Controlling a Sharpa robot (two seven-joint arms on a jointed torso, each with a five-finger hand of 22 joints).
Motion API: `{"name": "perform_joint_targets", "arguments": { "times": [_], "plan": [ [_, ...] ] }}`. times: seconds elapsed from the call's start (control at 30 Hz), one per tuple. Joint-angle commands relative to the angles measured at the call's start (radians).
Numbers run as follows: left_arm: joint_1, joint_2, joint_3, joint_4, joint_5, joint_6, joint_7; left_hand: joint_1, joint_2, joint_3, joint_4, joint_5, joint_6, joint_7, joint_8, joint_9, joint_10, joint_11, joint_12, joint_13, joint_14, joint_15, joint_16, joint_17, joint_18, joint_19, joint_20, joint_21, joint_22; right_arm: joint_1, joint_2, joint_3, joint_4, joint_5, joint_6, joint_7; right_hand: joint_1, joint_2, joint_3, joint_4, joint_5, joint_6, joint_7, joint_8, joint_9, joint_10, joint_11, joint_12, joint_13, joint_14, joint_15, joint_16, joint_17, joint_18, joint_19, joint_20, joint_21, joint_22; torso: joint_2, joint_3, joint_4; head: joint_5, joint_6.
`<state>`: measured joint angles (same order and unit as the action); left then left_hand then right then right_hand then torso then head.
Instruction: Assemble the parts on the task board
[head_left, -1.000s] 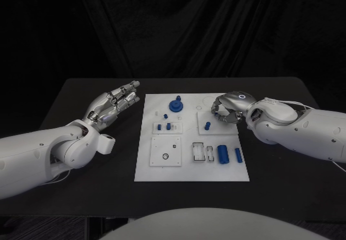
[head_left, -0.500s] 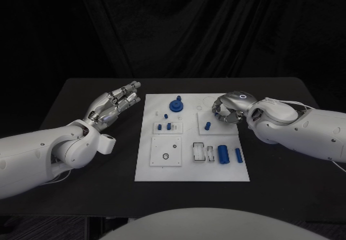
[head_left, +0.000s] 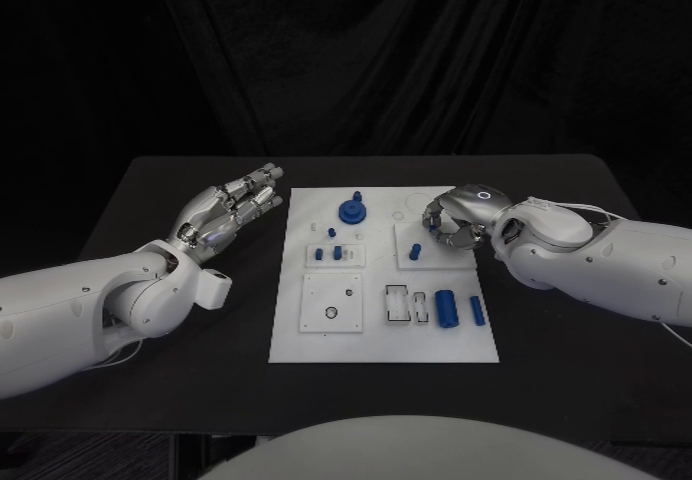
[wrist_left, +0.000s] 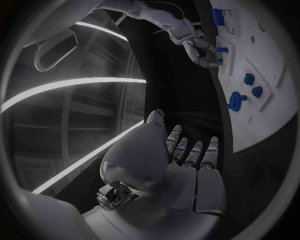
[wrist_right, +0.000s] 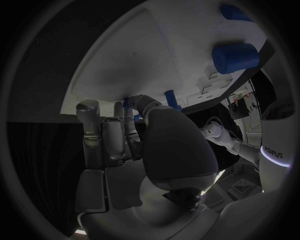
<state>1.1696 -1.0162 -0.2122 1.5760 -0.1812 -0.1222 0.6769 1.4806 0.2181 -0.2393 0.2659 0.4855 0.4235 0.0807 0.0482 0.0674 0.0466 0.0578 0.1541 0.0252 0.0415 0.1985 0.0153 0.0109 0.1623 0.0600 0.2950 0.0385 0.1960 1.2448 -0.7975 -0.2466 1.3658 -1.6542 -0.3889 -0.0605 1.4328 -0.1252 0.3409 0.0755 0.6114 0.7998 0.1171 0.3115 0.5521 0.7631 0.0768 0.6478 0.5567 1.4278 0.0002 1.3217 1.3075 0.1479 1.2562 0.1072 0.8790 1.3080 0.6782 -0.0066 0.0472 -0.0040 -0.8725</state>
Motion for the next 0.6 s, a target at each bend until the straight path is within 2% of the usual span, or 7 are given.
{"name": "perform_joint_targets", "arguments": {
  "times": [0.03,0.2,0.33,0.6],
  "plan": [
    [-0.002,0.004,0.001,0.0,0.006,0.017,0.035,0.011,0.0,-0.001,-0.006,0.006,0.008,0.002,0.004,0.002,-0.003,0.004,0.001,0.001,0.002,0.006,0.006,0.002,0.002,0.011,0.0,0.004,0.002,-0.004,0.002,0.0,-0.004,-0.007,0.008,-0.007,-0.001,0.009,0.001,-0.007,-0.008,-0.009,0.0,-0.005,0.003,0.011,-0.001,0.009,0.002,0.0,-0.006,0.004,0.013,-0.02,0.004,-0.006,0.007,0.096,0.0,0.0002,-0.0005,0.001,0.0],
    [-0.003,0.007,0.001,-0.002,0.006,0.02,0.032,0.014,0.002,0.001,-0.008,0.016,0.014,0.005,0.006,0.003,-0.003,0.006,0.002,0.002,0.005,0.008,0.008,0.003,0.0,0.014,0.0,0.005,0.004,-0.006,0.004,0.0,-0.005,-0.007,0.005,-0.003,0.007,0.014,0.006,-0.014,-0.012,-0.003,0.004,-0.003,0.009,0.021,-0.006,0.015,0.005,0.0,-0.01,0.003,0.012,-0.02,0.006,-0.009,0.012,0.097,0.001,0.0001,-0.0003,0.0,0.0],
    [-0.004,0.007,0.001,-0.003,0.006,0.021,0.03,0.015,0.003,0.002,-0.009,0.02,0.018,0.007,0.006,0.004,-0.002,0.007,0.003,0.002,0.006,0.009,0.009,0.003,-0.001,0.015,0.0,0.006,0.005,-0.006,0.004,0.0,-0.006,-0.007,-0.006,0.002,0.025,0.027,0.016,-0.033,-0.01,0.015,0.013,0.006,0.023,0.047,-0.012,0.027,0.008,0.013,-0.02,0.015,0.02,-0.026,0.027,-0.019,0.053,0.106,0.001,0.0001,-0.0003,0.001,0.0],
    [-0.005,0.005,0.001,-0.003,0.006,0.021,0.026,0.017,0.006,0.005,-0.01,0.028,0.027,0.012,0.008,0.006,0.0,0.011,0.007,0.002,0.009,0.012,0.01,0.003,-0.004,0.017,0.0,0.006,0.004,-0.006,-0.001,0.0,-0.004,-0.007,-0.041,0.01,0.035,0.037,0.019,-0.047,-0.024,0.031,0.014,0.013,0.036,0.075,-0.017,0.035,0.009,0.018,-0.021,0.014,0.017,-0.029,0.034,-0.023,0.07,0.108,0.001,0.0002,0.0002,0.0,0.0]
  ]
}}
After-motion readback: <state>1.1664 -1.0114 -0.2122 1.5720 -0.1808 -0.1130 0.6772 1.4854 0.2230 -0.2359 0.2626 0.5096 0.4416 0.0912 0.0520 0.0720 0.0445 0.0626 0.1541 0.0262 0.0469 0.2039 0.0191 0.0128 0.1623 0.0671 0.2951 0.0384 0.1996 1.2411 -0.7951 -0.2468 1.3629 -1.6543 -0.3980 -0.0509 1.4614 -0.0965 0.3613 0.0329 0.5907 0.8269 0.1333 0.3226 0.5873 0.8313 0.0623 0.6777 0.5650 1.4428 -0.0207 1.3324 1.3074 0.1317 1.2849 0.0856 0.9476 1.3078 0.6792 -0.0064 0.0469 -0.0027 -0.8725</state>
